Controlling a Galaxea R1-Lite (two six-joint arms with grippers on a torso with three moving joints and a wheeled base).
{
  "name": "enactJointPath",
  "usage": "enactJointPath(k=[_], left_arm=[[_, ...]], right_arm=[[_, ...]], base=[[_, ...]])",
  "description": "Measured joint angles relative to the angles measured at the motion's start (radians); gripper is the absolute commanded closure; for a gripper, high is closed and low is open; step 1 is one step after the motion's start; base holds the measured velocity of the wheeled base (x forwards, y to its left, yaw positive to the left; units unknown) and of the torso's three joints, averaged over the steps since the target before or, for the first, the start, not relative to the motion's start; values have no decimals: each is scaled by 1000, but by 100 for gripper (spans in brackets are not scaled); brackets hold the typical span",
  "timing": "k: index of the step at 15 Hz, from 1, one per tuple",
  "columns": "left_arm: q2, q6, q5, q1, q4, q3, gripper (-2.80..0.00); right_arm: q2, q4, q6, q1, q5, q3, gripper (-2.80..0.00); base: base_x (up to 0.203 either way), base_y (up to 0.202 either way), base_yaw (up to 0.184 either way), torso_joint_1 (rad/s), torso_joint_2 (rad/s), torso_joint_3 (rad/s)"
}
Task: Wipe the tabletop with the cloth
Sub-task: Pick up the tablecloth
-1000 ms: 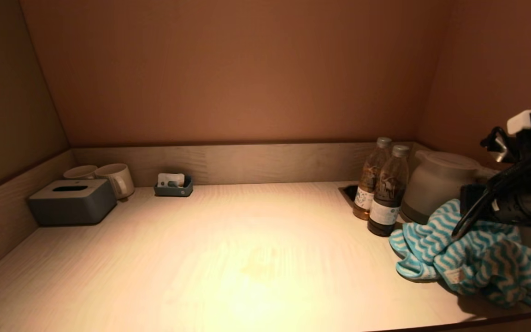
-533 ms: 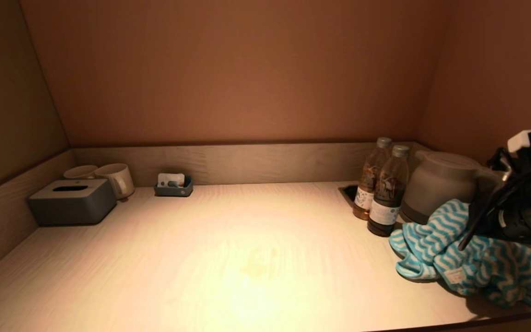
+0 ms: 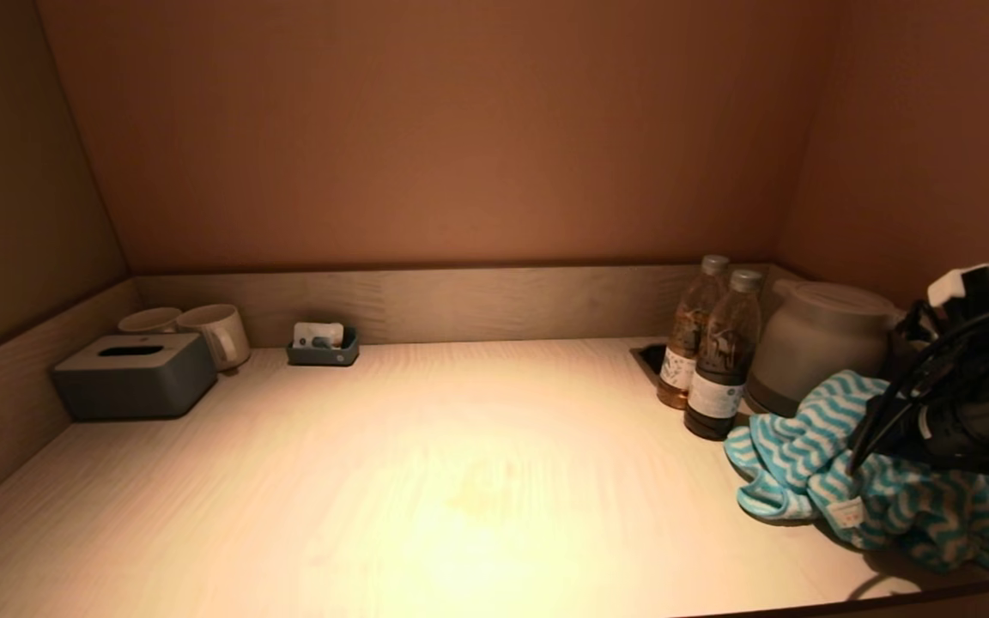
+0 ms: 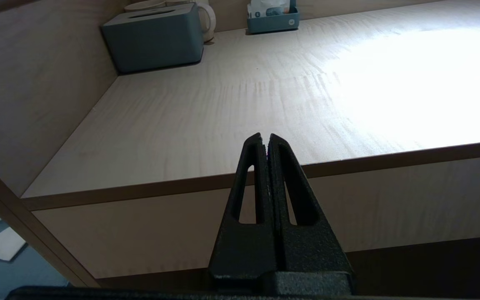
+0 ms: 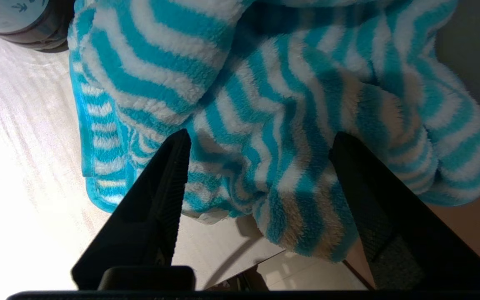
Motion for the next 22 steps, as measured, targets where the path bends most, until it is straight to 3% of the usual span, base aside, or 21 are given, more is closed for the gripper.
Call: enactJointPath(k=[16,17,22], left_arm=[[0,4,-2,0,2,0,0],[0,4,-2,0,2,0,0],[0,3,-1,0,2,0,0]], right_arm=[[256,-170,-2,-91,59,-8,-280],[258,-171,-2,-91,60,-6,0],[259,-169,-1,-90,68,5,0]], base=[[0,0,0,0,0,0],[0,0,0,0,0,0],[0,0,0,0,0,0]])
